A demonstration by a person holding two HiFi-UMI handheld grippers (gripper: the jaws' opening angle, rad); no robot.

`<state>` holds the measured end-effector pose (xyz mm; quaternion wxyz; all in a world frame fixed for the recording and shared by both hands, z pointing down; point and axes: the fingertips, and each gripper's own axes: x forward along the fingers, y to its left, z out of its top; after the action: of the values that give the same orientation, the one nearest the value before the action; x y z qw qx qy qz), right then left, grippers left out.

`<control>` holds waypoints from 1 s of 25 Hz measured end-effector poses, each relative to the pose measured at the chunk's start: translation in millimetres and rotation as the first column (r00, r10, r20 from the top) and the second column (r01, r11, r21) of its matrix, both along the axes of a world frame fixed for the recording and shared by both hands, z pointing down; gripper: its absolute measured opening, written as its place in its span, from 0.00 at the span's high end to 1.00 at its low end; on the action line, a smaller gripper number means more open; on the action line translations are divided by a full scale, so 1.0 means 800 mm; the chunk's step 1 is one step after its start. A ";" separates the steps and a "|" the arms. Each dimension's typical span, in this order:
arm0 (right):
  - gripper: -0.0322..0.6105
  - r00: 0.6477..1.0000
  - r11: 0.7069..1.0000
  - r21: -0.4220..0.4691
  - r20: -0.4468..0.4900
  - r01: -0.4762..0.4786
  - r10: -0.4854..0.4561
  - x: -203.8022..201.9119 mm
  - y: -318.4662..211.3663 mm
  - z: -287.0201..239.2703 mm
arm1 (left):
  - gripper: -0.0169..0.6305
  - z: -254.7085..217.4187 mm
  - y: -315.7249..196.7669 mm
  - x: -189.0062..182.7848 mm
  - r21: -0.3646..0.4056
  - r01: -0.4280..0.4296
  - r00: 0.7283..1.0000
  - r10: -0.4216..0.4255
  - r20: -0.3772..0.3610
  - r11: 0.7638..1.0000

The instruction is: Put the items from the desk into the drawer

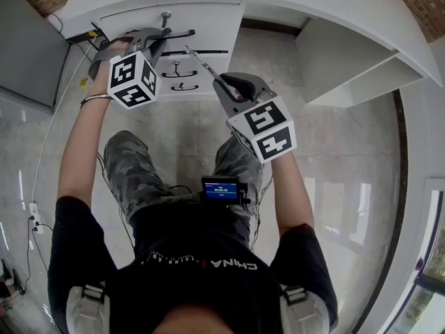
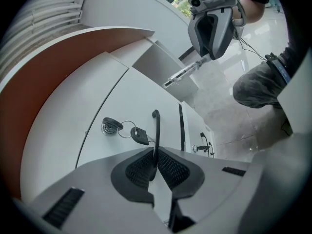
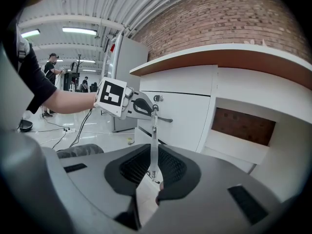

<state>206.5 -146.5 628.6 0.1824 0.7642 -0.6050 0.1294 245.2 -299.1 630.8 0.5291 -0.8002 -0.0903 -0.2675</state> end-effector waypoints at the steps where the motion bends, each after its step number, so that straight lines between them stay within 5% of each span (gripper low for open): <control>1: 0.86 1.000 1.000 -0.004 -0.003 0.002 -0.002 0.000 0.001 -0.003 | 0.92 0.000 0.002 -0.003 -0.004 -0.002 1.000 0.002 0.001 1.000; 14: 0.86 0.995 0.996 -0.072 -0.090 0.046 -0.053 -0.014 0.013 -0.043 | 0.92 0.001 0.026 -0.054 -0.018 0.019 1.000 -0.019 -0.013 1.000; 25: 0.86 0.993 0.992 -0.055 -0.026 0.114 -0.116 -0.051 0.036 -0.055 | 0.92 -0.002 0.064 -0.113 -0.082 0.024 1.000 -0.026 -0.015 0.996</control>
<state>165.9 -117.8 584.8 0.2188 0.7247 -0.6416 0.1236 154.7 -248.3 629.4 0.4931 -0.8245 -0.0869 -0.2637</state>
